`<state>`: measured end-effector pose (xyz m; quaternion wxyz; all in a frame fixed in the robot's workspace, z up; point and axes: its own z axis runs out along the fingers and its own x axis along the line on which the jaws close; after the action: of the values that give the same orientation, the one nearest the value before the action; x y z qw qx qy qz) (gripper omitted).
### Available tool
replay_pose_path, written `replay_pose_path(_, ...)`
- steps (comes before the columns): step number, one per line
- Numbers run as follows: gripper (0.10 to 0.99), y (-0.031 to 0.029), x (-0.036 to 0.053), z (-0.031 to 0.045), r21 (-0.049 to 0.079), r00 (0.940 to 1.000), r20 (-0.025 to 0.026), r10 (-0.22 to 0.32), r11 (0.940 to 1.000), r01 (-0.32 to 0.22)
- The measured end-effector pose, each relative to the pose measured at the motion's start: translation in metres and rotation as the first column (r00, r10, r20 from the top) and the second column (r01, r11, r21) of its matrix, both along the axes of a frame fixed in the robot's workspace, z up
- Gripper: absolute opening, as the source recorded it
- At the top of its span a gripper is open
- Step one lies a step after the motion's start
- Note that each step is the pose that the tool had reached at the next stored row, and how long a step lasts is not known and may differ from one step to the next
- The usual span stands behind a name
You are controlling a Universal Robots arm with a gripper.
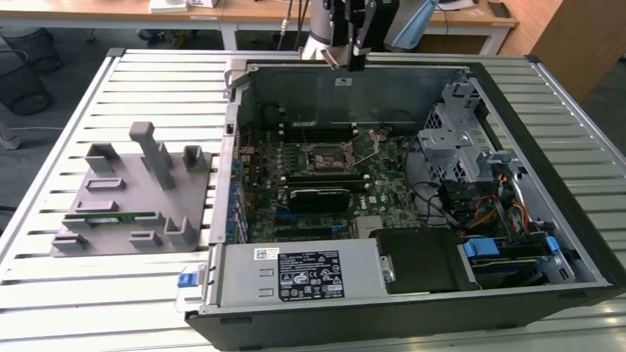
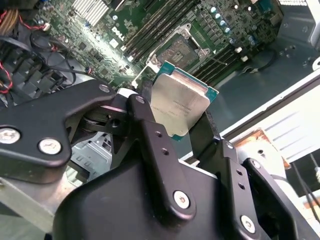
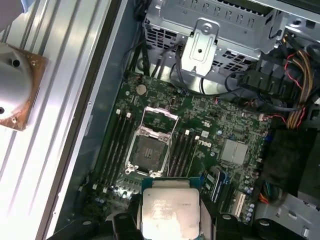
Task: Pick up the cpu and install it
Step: 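Place the cpu into insertion slot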
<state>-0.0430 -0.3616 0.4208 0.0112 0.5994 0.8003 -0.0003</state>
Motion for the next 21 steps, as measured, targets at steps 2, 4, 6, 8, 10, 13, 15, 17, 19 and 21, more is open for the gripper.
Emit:
replay_pose_path(2, 0.541, 0.0, 0.0, -0.0002, 0.0, 0.9995, 0.0, -0.032, 0.9995, 0.032)
replay_pose_path(4, 0.541, 0.0, 0.0, -0.0004, 0.0, 0.9981, 0.0, -0.062, 0.9981, 0.062)
replay_pose_path(6, 0.541, 0.0, 0.0, -0.0007, 0.0, 0.9959, 0.0, -0.09, 0.9959, 0.09)
replay_pose_path(8, 0.541, 0.0, 0.0, -0.0009, 0.0, 0.9926, 0.0, -0.122, 0.9926, 0.122)
replay_pose_path(10, 0.541, 0.0, 0.0, -0.0011, 0.0, 0.9886, 0.0, -0.151, 0.9886, 0.151)
replay_pose_path(13, 0.541, 0.0, 0.0, -0.0014, 0.0, 0.9814, 0.0, -0.192, 0.9814, 0.192)
replay_pose_path(15, 0.541, 0.0, 0.0, -0.0016, 0.0, 0.9759, 0.0, -0.218, 0.9759, 0.218)
replay_pose_path(17, 0.541, 0.0, 0.0, -0.0018, 0.0, 0.9699, 0.0, -0.243, 0.9699, 0.243)
replay_pose_path(19, 0.541, 0.0, 0.0, -0.002, 0.0, 0.9627, 0.0, -0.271, 0.9627, 0.271)
replay_pose_path(21, 0.541, 0.0, 0.0, -0.0022, 0.0, 0.9543, 0.0, -0.299, 0.9543, 0.299)
